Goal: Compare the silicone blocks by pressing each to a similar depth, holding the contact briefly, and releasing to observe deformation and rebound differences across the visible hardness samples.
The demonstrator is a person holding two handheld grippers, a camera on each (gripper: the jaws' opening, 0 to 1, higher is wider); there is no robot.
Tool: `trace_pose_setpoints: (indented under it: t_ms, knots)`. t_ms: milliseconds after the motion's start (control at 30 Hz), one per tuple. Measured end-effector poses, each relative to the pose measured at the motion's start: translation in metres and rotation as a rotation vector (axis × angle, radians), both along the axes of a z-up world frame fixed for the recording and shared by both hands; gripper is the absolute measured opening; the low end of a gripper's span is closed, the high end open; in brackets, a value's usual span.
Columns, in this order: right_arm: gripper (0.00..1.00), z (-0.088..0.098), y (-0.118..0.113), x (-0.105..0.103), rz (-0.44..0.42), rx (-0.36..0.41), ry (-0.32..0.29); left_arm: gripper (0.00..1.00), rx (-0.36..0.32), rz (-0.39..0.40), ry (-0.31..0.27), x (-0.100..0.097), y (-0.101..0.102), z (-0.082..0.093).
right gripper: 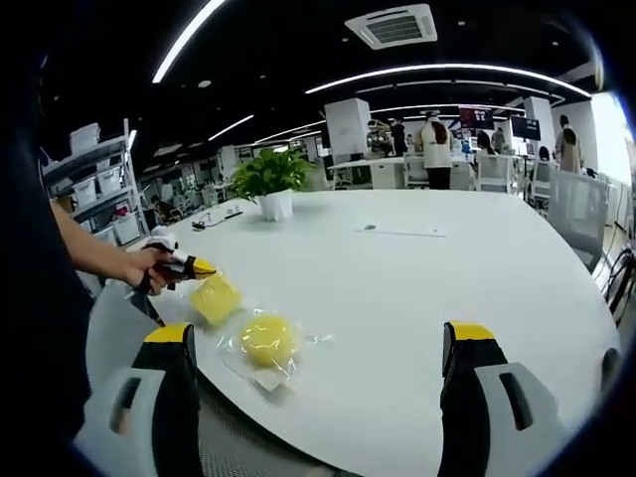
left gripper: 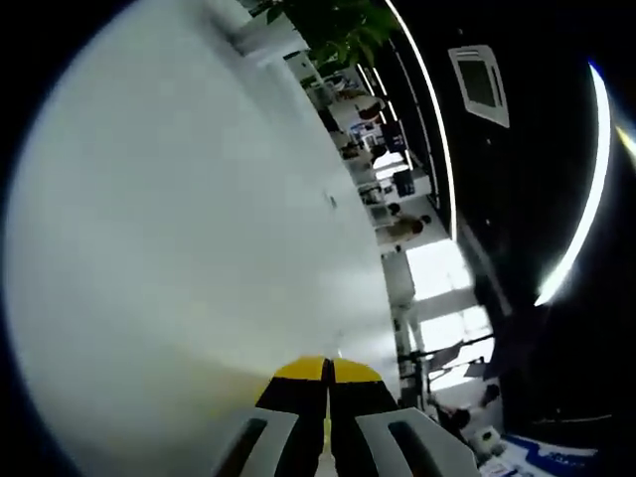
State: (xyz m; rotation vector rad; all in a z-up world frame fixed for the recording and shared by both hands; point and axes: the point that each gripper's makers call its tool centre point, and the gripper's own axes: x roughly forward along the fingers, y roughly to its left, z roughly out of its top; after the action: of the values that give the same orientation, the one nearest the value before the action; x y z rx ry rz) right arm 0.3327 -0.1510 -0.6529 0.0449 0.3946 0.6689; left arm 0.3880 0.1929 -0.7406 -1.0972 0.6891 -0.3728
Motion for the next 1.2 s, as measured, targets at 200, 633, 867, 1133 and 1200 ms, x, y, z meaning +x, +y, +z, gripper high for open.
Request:
trace_pose_setpoints:
  t_ms: [200,633,867,1133,1200]
  knots:
    - [0.97,-0.001,-0.002,0.0,-0.002,-0.003,0.005,0.0,0.078,-0.009,-0.005,0.004,0.009,-0.013]
    - [0.97,0.0,0.004,0.006,0.011,-0.008,0.018,0.0,0.354,-0.119,-0.056,0.003,0.016,-0.036]
    - [0.97,0.001,0.004,0.008,0.0,-0.002,0.018,0.0,0.427,-0.151,-0.067,0.004,0.021,-0.042]
    - [0.96,0.0,0.002,0.007,-0.005,-0.006,0.022,0.04,0.453,-0.167,-0.083,0.004,0.024,-0.044]
    - [0.96,0.0,0.002,0.006,-0.005,-0.003,0.023,0.09,0.499,-0.175,-0.08,0.003,0.028,-0.047]
